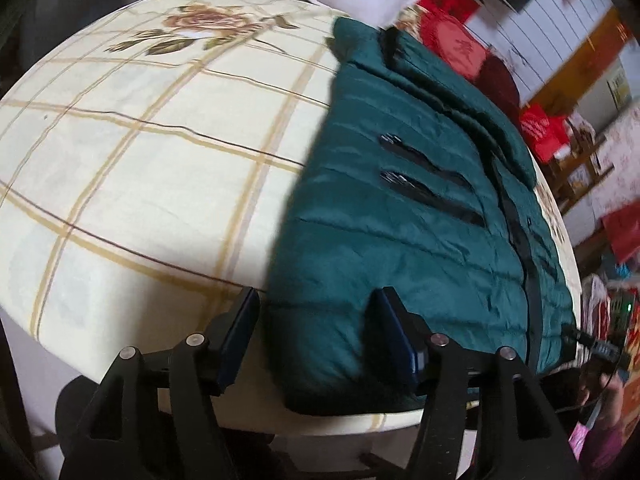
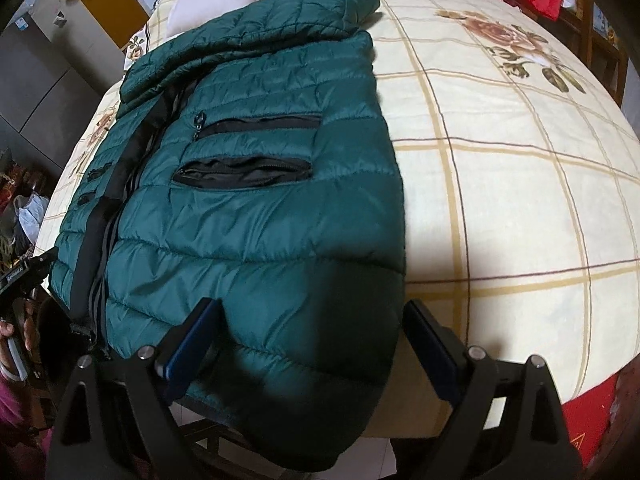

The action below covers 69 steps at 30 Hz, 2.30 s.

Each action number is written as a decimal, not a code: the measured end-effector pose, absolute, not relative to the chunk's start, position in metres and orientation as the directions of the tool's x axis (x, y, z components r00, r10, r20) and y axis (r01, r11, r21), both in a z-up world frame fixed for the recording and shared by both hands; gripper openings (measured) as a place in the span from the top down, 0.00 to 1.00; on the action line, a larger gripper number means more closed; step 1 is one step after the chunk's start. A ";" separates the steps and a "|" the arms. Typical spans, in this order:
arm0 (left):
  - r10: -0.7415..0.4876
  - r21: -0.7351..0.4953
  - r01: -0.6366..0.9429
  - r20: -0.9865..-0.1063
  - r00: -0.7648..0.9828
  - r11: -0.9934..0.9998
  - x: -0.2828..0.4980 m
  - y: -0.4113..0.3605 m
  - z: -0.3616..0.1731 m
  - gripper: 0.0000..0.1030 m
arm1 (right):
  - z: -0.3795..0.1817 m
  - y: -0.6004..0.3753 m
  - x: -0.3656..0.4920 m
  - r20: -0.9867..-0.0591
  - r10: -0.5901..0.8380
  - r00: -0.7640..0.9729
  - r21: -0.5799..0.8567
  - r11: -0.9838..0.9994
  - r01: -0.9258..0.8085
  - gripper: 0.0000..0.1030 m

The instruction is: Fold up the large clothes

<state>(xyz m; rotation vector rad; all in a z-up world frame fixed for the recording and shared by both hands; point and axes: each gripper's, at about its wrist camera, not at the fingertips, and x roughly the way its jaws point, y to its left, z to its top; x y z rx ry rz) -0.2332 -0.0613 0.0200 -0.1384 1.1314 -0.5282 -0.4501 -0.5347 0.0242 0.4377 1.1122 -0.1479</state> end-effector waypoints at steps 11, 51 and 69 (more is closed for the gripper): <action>-0.418 -0.303 0.336 -0.836 0.356 0.892 -0.241 -0.071 0.020 0.36 | 0.023 -0.523 -0.452 -0.879 0.116 0.463 0.275 0.915 0.294 0.06; -0.399 -0.241 0.396 -0.832 0.386 0.886 -0.249 -0.085 0.019 0.47 | 0.026 -0.505 -0.453 -0.840 0.118 0.530 0.260 0.944 0.202 0.55; -0.485 -0.225 0.473 -0.681 0.549 0.852 -0.215 -0.096 0.120 0.81 | 0.126 -0.536 -0.427 -0.676 0.165 0.718 0.340 0.934 0.106 0.77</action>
